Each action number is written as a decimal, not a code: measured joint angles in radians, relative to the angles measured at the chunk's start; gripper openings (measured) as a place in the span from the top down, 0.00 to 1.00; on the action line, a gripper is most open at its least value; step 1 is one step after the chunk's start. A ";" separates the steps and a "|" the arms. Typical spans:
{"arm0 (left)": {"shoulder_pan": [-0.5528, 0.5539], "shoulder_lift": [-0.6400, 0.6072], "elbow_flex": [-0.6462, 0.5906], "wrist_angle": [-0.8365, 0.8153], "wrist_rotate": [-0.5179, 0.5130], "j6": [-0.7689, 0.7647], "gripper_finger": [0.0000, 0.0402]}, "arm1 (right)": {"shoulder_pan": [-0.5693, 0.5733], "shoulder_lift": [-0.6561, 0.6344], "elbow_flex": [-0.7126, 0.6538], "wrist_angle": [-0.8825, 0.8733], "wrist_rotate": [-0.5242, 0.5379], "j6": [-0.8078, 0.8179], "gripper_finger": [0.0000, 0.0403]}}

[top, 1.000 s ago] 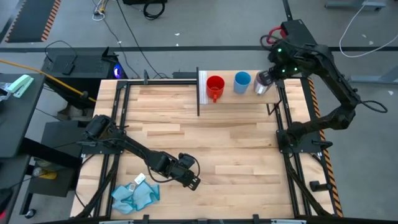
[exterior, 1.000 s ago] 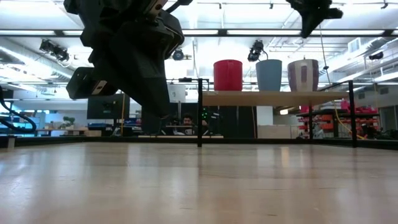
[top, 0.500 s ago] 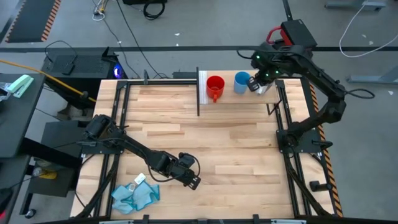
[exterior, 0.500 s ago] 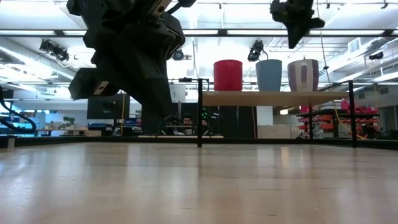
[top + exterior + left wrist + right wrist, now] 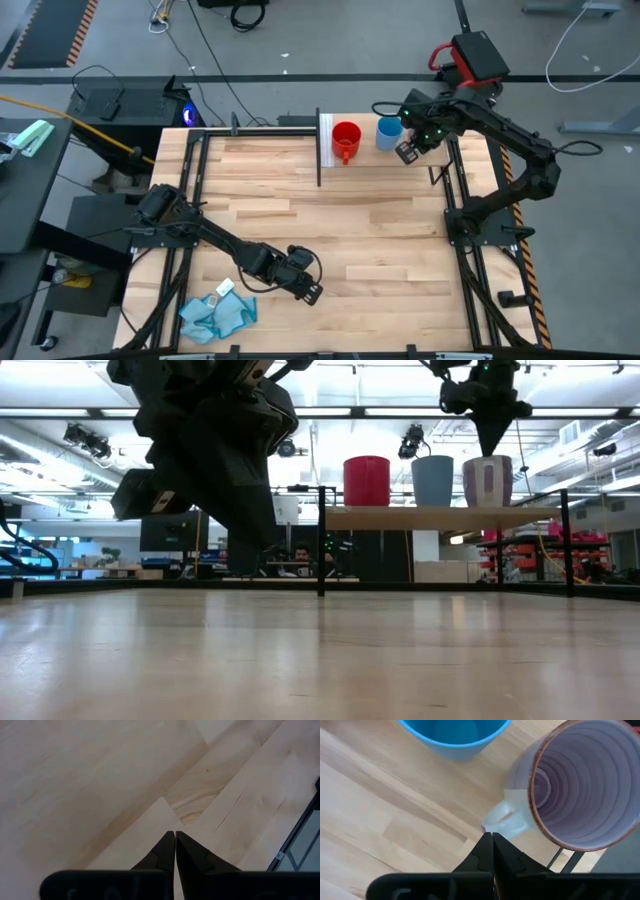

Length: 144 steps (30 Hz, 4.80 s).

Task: Stack small to large cups/mugs on shelf
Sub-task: Put the purple mug on the shelf, then return to Home Position

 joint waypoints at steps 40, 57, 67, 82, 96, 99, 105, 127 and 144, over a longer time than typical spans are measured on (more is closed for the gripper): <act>0.000 0.000 0.000 0.000 0.000 -0.007 0.94 | -0.019 0.062 0.000 -0.003 0.052 -0.002 1.00; 0.000 0.000 0.000 -0.001 0.001 -0.001 0.94 | -0.019 0.040 0.000 0.000 0.053 0.066 1.00; 0.000 0.000 0.000 -0.001 0.001 -0.002 0.96 | -0.018 0.039 0.000 0.000 0.016 0.079 1.00; 0.000 0.000 0.000 0.032 0.001 0.037 0.94 | 0.168 -0.133 0.114 0.001 -0.158 0.137 0.98; 0.072 -0.170 -0.001 0.175 -0.005 0.246 0.96 | 0.689 -0.382 0.196 0.267 -0.035 0.430 0.98; 0.089 -0.253 0.000 0.178 -0.059 0.316 0.95 | 0.782 -0.380 0.194 0.276 0.055 0.430 0.98; 0.093 -0.403 0.000 0.159 -0.191 0.436 0.96 | 0.951 -0.327 0.193 0.278 0.195 0.430 0.98; 0.011 -0.578 0.000 0.102 -0.412 0.558 0.96 | 1.756 -0.150 0.193 0.280 0.931 0.717 0.98; -0.019 -0.578 0.000 0.091 -0.335 0.572 0.94 | 1.809 -0.060 0.193 0.315 0.888 0.819 0.97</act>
